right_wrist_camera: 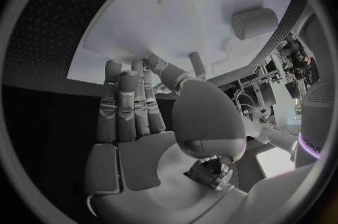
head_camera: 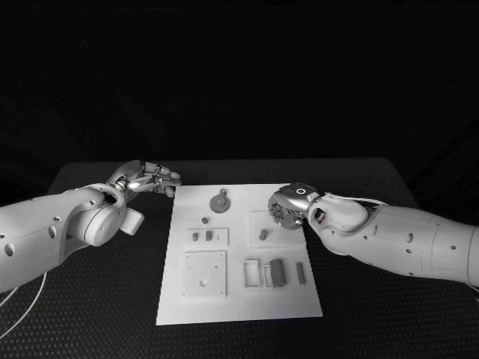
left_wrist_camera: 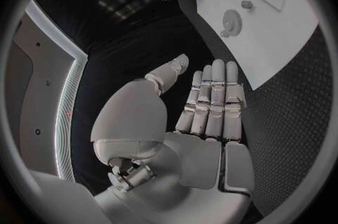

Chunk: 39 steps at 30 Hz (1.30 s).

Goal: Assemble the parts on the task board

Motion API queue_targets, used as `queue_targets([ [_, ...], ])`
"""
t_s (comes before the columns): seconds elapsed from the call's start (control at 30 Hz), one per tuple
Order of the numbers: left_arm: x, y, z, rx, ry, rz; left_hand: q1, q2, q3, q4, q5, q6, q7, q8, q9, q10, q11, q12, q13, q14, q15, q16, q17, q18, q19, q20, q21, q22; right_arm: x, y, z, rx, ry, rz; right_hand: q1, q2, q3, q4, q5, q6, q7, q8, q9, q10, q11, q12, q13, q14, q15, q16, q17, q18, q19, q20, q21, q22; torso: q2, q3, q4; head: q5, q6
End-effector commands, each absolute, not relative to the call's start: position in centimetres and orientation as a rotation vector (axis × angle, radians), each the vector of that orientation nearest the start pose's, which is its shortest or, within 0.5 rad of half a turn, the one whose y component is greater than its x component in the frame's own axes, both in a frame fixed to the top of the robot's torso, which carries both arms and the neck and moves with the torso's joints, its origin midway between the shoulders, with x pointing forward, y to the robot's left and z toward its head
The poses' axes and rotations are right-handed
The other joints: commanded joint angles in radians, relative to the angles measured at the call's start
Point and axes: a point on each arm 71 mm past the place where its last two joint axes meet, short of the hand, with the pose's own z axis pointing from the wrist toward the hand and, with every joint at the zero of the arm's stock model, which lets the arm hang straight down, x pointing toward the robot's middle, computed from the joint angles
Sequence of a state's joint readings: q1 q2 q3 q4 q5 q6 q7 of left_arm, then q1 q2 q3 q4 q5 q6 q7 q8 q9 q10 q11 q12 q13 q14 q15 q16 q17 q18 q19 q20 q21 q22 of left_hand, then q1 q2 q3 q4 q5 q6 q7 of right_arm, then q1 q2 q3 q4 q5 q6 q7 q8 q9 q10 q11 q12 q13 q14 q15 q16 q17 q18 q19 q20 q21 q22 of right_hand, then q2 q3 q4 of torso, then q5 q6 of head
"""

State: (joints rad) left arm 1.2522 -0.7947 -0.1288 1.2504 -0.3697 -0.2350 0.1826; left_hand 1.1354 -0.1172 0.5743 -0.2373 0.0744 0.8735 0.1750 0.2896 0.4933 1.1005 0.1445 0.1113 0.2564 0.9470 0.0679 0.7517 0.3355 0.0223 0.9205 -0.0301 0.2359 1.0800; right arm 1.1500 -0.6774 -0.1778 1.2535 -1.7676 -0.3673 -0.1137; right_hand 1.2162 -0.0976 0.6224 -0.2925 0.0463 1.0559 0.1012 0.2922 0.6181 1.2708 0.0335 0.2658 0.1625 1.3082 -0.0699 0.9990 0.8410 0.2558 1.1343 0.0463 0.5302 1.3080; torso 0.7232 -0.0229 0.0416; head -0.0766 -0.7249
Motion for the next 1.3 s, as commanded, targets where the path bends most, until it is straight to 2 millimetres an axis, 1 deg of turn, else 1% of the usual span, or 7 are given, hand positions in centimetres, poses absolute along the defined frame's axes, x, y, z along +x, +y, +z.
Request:
queue_targets([
  [0.03,53.2,26.6,-20.5,-0.836,1.664,-1.123,-0.007,0.0,-0.005,0.002,0.006,-0.003,0.003,0.002,-0.001,-0.008,0.0,-0.005,-0.001,0.009,0.0,-0.005,0.002,0.014,0.006,0.0,-0.004,-0.002,49.5,-19.3,-27.4,-0.499,1.729,0.394,0.007,-0.004,0.0,-0.001,0.001,0.006,0.0,0.007,0.002,0.004,0.002,0.001,0.001,-0.001,-0.006,0.003,0.001,0.006,0.008,-0.002,0.005,0.016,0.0,-0.0003,0.0005,0.001,0.001],
  [0.2,53.1,26.5,-20.5,-0.84,1.665,-1.124,-0.009,-0.002,-0.006,0.004,0.007,-0.008,0.005,0.0,-0.002,-0.01,0.001,-0.007,-0.002,0.011,0.0,-0.007,0.004,0.014,0.007,0.0,-0.005,-0.002,49.7,-19.2,-26.8,-0.497,1.727,0.403,0.007,-0.004,0.0,-0.001,0.001,0.006,0.0,0.007,0.003,0.005,0.002,0.001,0.002,-0.001,-0.006,0.004,0.001,0.006,0.008,-0.002,0.005,0.016,0.0,-0.0003,-0.0003,0.001,0.001],
  [0.5,53.2,26.6,-20.5,-0.843,1.665,-1.124,-0.01,-0.002,-0.007,0.005,0.007,-0.011,0.006,-0.001,-0.003,-0.011,0.001,-0.008,-0.003,0.012,-0.001,-0.008,0.005,0.014,0.008,-0.001,-0.006,-0.003,50.1,-19.4,-25.9,-0.494,1.726,0.413,0.006,-0.004,0.0,-0.001,0.001,0.006,0.0,0.007,0.003,0.005,0.002,0.001,0.003,-0.002,-0.006,0.005,0.002,0.006,0.009,-0.002,0.006,0.017,-0.001,-0.0009,0.0009,0.0,0.0],
  [0.63,53.2,26.6,-20.5,-0.844,1.664,-1.124,-0.011,-0.002,-0.007,0.006,0.007,-0.012,0.006,-0.001,-0.003,-0.011,0.002,-0.008,-0.003,0.012,-0.001,-0.008,0.006,0.014,0.008,-0.001,-0.007,-0.003,50.2,-19.4,-25.7,-0.488,1.723,0.416,0.006,-0.004,0.0,-0.001,0.001,0.006,0.0,0.007,0.003,0.005,0.002,0.001,0.003,-0.002,-0.006,0.005,0.002,0.006,0.009,-0.002,0.006,0.017,0.0,-0.0005,-0.0002,0.0,0.0],
  [0.83,53.2,26.5,-20.5,-0.845,1.666,-1.126,-0.012,-0.002,-0.008,0.007,0.007,-0.013,0.007,-0.001,-0.003,-0.012,0.002,-0.009,-0.003,0.012,-0.001,-0.009,0.007,0.014,0.009,-0.001,-0.007,-0.003,50.3,-19.4,-25.6,-0.479,1.723,0.421,0.005,-0.003,0.0,-0.001,0.001,0.006,0.0,0.007,0.004,0.005,0.002,0.0,0.004,-0.002,-0.006,0.006,0.002,0.006,0.009,-0.002,0.006,0.017,0.0,-0.0001,0.0007,0.0,-0.002],
  [1.0,53.2,26.6,-20.5,-0.846,1.665,-1.123,-0.012,-0.003,-0.008,0.008,0.007,-0.013,0.007,-0.001,-0.003,-0.012,0.002,-0.009,-0.003,0.012,-0.001,-0.01,0.007,0.014,0.009,-0.001,-0.008,-0.003,50.3,-19.4,-25.3,-0.469,1.73,0.436,0.005,-0.003,0.0,-0.001,0.001,0.006,0.0,0.007,0.004,0.004,0.002,0.0,0.005,-0.002,-0.006,0.006,0.002,0.006,0.009,-0.002,0.006,0.017,-0.001,-0.0008,0.0007,0.0,-0.002],
  [1.3,53.2,26.7,-20.5,-0.847,1.667,-1.123,-0.013,-0.003,-0.008,0.008,0.007,-0.014,0.007,-0.001,-0.003,-0.013,0.002,-0.009,-0.004,0.013,-0.001,-0.01,0.008,0.013,0.009,-0.001,-0.008,-0.003,50.4,-19.6,-23.7,-0.458,1.709,0.452,0.004,-0.002,0.0,-0.001,0.001,0.005,0.0,0.007,0.005,0.004,0.002,-0.001,0.006,-0.003,-0.006,0.006,0.001,0.006,0.008,-0.003,0.006,0.018,-0.001,-0.0009,-0.0005,0.001,-0.001],
])
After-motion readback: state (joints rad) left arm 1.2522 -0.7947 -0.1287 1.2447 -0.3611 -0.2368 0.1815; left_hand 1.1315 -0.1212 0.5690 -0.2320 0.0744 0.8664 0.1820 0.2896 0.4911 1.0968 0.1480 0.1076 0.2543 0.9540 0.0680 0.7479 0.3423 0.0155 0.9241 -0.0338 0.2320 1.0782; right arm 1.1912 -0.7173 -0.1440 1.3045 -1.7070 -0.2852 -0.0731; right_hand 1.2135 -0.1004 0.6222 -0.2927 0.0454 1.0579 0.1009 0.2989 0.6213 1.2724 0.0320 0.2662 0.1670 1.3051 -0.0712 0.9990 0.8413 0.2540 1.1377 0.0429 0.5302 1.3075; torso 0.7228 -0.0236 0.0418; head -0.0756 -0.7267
